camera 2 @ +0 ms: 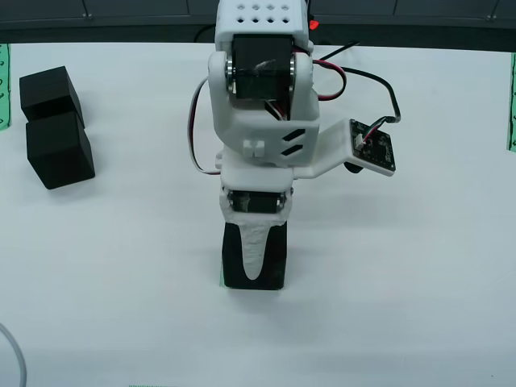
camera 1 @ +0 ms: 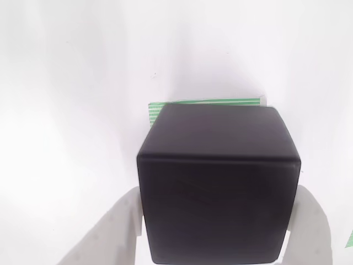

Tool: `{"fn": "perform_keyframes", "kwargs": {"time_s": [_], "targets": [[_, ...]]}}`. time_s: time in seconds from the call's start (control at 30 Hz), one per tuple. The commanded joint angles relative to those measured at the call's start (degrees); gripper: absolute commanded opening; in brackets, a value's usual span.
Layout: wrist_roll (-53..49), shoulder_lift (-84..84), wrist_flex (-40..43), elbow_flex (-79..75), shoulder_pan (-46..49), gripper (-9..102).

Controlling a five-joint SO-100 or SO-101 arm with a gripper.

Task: Stack 3 Blocks on the chosen place.

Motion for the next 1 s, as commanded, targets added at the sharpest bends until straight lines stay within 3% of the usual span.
{"fn": "perform_keyframes", "kwargs": {"time_s": [0.0,0.27,0.6,0.77,0.97], "targets": [[-0.5,0.5,0.5,-0.4,0.4,34],[-3.9,4.7,0.5,1.2,-0.6,34],[-18.1,24.9,0.5,7.3,0.4,34],[-37.6,38.8,0.5,20.7,3.9,34],[-62.1,49.8,-0.1,33.0,19.2,34]]}}
